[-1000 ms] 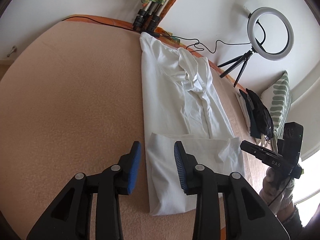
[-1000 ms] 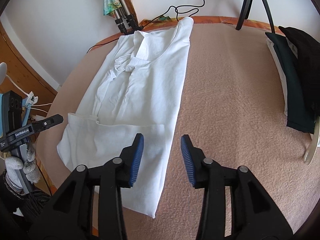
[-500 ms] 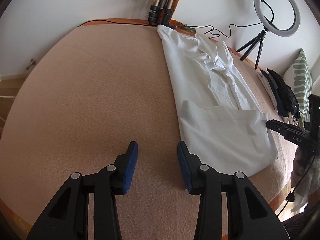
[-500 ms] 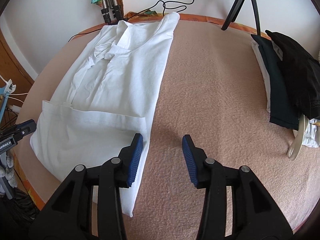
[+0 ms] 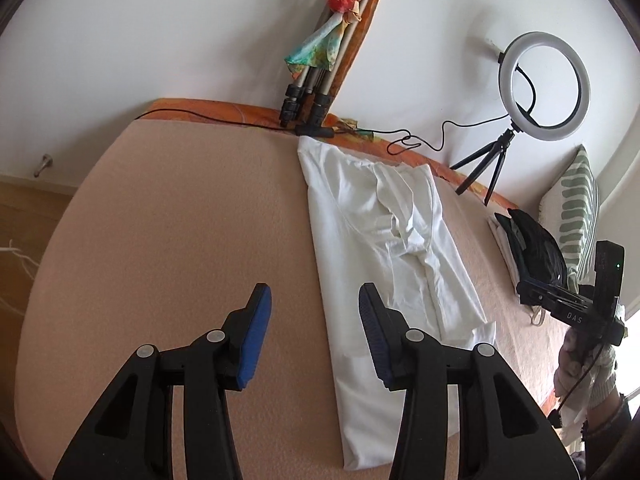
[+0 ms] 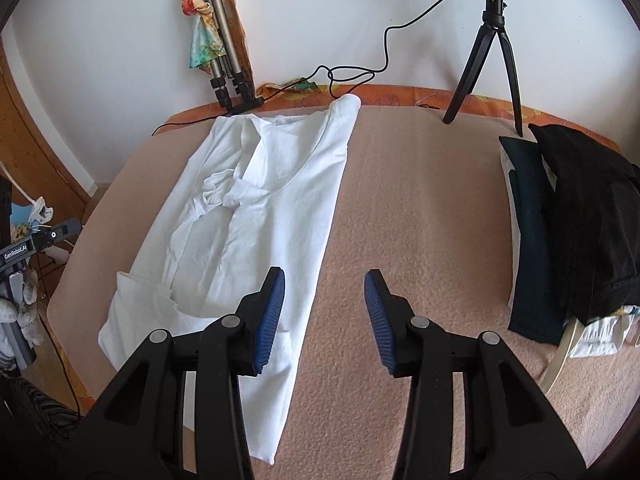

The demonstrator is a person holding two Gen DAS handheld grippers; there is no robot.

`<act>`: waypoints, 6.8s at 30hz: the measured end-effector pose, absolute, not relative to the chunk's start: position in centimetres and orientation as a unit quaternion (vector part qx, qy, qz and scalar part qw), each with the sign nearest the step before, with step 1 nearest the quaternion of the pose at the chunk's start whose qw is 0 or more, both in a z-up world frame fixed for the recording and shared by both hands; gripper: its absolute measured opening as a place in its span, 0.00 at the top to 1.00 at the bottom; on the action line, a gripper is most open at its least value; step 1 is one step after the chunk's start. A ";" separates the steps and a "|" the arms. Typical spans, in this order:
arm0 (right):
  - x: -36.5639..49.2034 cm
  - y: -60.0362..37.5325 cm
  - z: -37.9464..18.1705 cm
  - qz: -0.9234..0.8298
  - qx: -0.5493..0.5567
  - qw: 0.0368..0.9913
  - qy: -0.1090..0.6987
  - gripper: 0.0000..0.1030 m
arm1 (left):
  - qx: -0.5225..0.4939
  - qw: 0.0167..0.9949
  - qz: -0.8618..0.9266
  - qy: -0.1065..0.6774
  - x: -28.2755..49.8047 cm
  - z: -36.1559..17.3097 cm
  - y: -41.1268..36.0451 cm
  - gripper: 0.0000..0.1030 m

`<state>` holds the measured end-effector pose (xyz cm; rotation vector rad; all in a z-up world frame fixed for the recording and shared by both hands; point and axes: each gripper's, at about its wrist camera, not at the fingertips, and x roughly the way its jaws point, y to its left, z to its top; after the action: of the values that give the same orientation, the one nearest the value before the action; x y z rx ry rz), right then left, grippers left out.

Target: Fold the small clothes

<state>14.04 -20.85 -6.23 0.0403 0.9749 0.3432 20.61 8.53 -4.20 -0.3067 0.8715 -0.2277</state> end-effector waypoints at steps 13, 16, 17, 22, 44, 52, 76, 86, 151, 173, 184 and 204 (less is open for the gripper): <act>26.8 -21.4 -9.2 0.201 0.045 0.851 0.483 0.57 | -0.150 0.875 -0.119 0.445 33.4 -6.9 8.3 0.53; 29.1 -20.8 -10.5 0.208 0.040 0.848 0.486 0.57 | -0.152 0.871 -0.117 0.453 35.6 -8.1 7.9 0.53; 29.7 -20.6 -10.9 0.216 0.043 0.845 0.487 0.57 | -0.152 0.870 -0.121 0.453 36.2 -8.4 7.6 0.53; 32.2 -18.2 -12.8 0.230 -0.009 0.843 0.485 0.58 | -0.133 0.872 -0.129 0.453 38.6 -9.6 6.3 0.53; 40.4 -19.1 -14.8 0.250 0.032 0.837 0.485 0.58 | -0.139 0.868 -0.162 0.447 44.6 -11.2 4.5 0.55; 41.2 -18.9 -14.8 0.260 0.047 0.833 0.486 0.59 | -0.130 0.868 -0.167 0.450 45.3 -11.4 3.8 0.91; 34.4 -17.7 -4.1 0.289 0.011 0.857 0.427 0.96 | -0.085 0.898 -0.205 0.380 38.2 -2.1 2.1 0.96; 25.0 -16.6 -0.2 0.294 -0.023 0.860 0.417 0.96 | -0.050 0.904 -0.213 0.368 30.6 0.5 0.8 0.96; 1.7 -23.1 -12.1 0.187 0.290 0.768 0.539 0.74 | -0.204 0.811 -0.215 0.505 10.6 -10.2 3.8 0.94; 1.3 -24.0 -11.2 0.141 0.220 0.795 0.548 0.94 | -0.097 0.834 -0.191 0.508 8.6 -10.0 4.0 0.94; 1.8 -20.0 -7.0 0.187 0.122 0.849 0.478 0.94 | -0.086 0.861 -0.217 0.452 10.1 -6.3 2.2 0.94; 2.7 -19.6 -8.4 0.229 0.088 0.824 0.510 0.88 | -0.060 0.823 -0.259 0.502 7.3 -9.8 1.4 0.94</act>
<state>2.70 -19.63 -8.42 0.1866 1.0854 0.4879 7.29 1.43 -9.83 -0.1272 1.0677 -0.5501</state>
